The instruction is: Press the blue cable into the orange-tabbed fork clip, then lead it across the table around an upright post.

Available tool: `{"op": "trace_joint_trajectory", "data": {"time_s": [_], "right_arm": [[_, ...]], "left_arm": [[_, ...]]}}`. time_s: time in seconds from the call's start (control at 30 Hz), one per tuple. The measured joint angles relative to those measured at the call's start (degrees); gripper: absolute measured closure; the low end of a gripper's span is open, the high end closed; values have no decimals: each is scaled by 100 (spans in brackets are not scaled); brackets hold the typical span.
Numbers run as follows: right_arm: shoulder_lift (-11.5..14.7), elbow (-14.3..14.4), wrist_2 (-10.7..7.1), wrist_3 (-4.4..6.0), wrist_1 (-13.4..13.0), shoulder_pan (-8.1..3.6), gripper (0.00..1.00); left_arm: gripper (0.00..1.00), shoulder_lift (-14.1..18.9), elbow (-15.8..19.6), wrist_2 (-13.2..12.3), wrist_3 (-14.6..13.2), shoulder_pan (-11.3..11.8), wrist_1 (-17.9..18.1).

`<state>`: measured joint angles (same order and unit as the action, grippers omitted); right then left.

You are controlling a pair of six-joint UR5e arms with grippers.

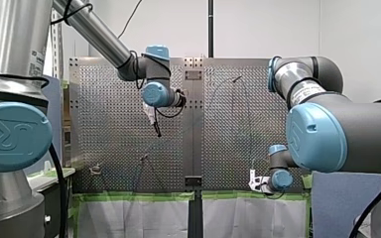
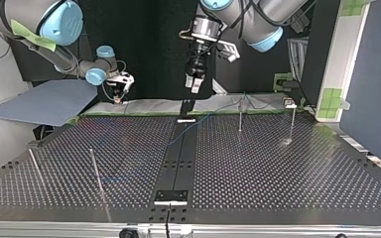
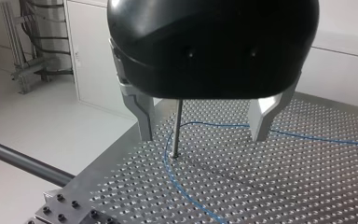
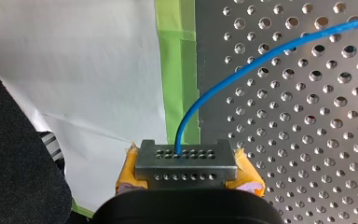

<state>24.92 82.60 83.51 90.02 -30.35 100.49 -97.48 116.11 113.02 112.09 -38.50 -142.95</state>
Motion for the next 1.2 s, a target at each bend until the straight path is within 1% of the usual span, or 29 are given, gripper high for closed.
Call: {"op": "trace_joint_trajectory", "data": {"time_s": [0.07,0.33,0.47,0.67,0.77,0.9,1.1,1.2], "right_arm": [[0,0,-2,0,0,1,100],[0,2,-9,0,1,3,100],[0,2,-8,0,1,4,100],[0,2,-8,-4,18,11,100],[0,1,-10,-7,35,15,100],[0,-5,-32,-8,41,19,100],[2,-7,-97,-9,63,46,100],[6,-9,-110,-9,80,51,100]], "left_arm": [[0,0,94,-55,11,12,93],[0,-1,535,-439,59,55,531],[0,-1,723,-490,37,77,718],[0,-1,1054,-509,46,181,1029],[0,-6,1213,-567,55,248,1150],[0,-46,1406,-711,70,383,1245],[0,-265,1673,-976,48,645,1244],[0,-317,1751,-1121,20,790,1226]]}}
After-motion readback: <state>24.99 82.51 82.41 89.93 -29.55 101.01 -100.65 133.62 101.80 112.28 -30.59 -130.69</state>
